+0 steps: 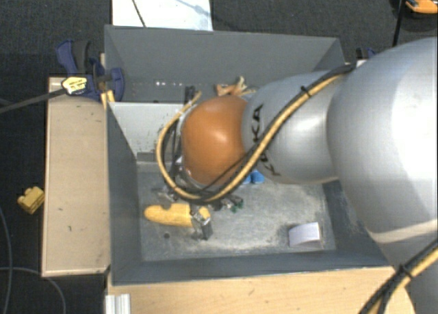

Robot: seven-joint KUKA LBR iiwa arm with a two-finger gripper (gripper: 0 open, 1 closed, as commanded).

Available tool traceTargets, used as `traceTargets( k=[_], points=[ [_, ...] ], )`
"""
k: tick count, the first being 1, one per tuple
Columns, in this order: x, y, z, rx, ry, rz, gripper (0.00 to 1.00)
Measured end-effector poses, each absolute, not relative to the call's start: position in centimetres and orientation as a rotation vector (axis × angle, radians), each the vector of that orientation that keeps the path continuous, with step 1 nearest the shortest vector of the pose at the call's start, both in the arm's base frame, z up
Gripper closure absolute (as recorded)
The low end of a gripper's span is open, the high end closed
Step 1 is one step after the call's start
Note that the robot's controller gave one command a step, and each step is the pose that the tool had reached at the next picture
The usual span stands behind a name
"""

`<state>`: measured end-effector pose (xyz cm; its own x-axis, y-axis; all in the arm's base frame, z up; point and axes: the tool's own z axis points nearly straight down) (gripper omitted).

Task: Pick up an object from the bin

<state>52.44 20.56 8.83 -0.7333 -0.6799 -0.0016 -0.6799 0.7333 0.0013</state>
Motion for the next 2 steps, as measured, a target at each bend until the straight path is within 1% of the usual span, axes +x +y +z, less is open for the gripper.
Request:
traceTargets(
  k=[1, 2],
  points=[
    [53.5, 21.4, 8.7, -1.215, 2.892, 0.001, 0.0],
    [53.7, 20.2, 7.1, -1.348, 2.835, 0.002, 1.0]
  ],
)
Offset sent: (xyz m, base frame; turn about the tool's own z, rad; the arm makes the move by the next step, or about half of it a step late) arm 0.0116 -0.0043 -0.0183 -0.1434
